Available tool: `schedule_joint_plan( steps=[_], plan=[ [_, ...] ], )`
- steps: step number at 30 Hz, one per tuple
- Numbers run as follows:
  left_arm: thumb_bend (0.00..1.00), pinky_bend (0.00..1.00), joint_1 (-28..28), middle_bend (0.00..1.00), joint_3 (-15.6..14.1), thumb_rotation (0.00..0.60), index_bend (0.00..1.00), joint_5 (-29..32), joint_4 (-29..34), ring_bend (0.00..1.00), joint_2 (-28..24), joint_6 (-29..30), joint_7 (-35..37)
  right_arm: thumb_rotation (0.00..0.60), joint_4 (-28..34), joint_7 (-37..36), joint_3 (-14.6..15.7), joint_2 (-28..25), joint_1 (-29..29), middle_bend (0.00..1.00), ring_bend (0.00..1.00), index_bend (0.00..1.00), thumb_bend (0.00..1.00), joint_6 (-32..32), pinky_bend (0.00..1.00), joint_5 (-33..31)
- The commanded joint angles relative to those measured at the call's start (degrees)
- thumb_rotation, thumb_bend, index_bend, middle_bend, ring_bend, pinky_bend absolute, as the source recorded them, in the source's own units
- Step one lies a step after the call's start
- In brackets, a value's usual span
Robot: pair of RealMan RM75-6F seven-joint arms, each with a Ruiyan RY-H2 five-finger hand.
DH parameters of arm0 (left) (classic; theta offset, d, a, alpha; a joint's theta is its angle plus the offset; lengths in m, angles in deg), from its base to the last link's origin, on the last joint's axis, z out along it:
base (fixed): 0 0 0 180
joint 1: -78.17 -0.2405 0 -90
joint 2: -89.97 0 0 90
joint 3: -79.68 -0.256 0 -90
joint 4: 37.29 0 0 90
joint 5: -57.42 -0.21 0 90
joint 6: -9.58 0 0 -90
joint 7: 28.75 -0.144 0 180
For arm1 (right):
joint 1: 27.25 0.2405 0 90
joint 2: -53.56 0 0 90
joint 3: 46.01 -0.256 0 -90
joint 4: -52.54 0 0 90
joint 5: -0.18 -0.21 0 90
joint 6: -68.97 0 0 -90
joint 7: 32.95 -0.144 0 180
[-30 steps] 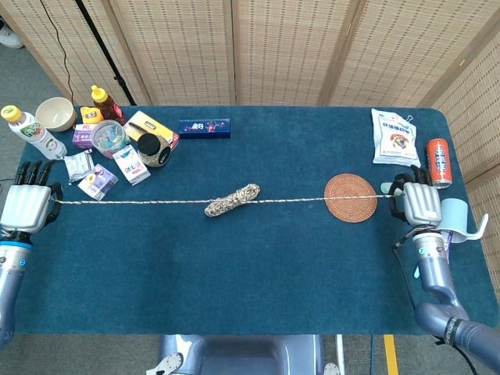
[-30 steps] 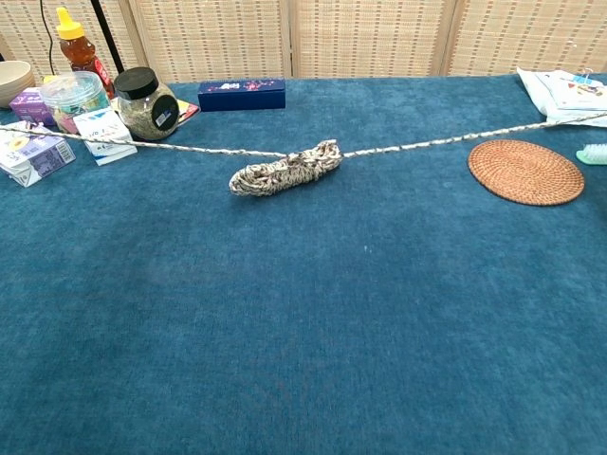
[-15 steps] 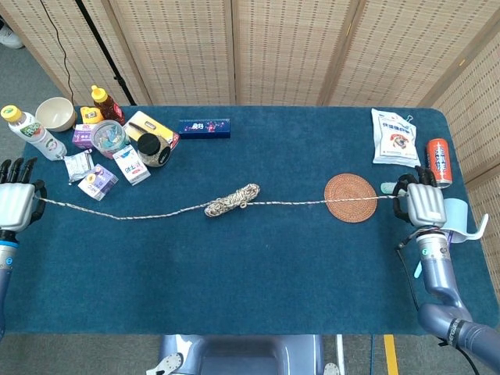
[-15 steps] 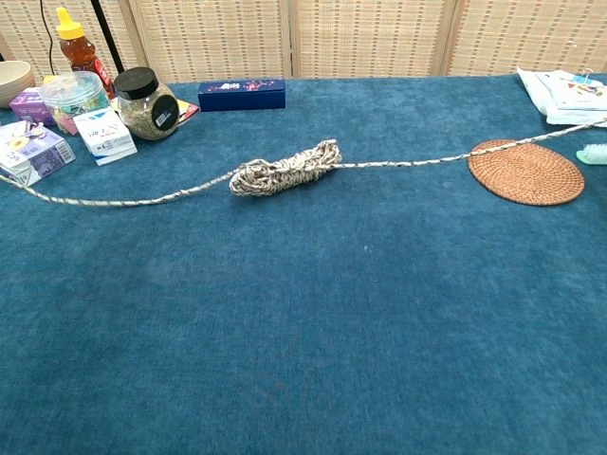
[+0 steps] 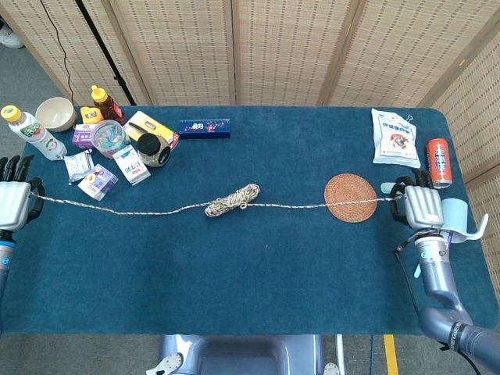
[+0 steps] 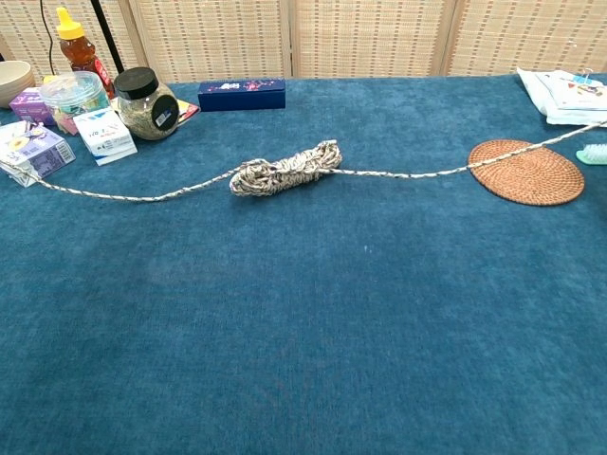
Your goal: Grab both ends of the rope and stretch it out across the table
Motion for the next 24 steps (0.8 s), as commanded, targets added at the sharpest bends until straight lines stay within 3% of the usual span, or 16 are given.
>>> schedule_joint_plan(
  steps=[1,24],
  plan=[
    [0.49,0.00,1.1,0.10,0.5,0.600,0.66,-1.1,2.0,0.00,-0.1,0.2,-0.3,0.600,2.9,-0.5,0.1,-1.0,0.0,0.28,0.03,0.60,0.56,0.3,0.00,1.1],
    [0.49,0.00,9.5,0.10,2.0,0.600,0.66,-4.5,15.5,0.00,5.1,-2.6,-9.8,0.600,12.4,1.3,-0.4,0.1,3.2,0.28,0.03,0.59,0.55,-0.1,0.00,3.4]
  ],
)
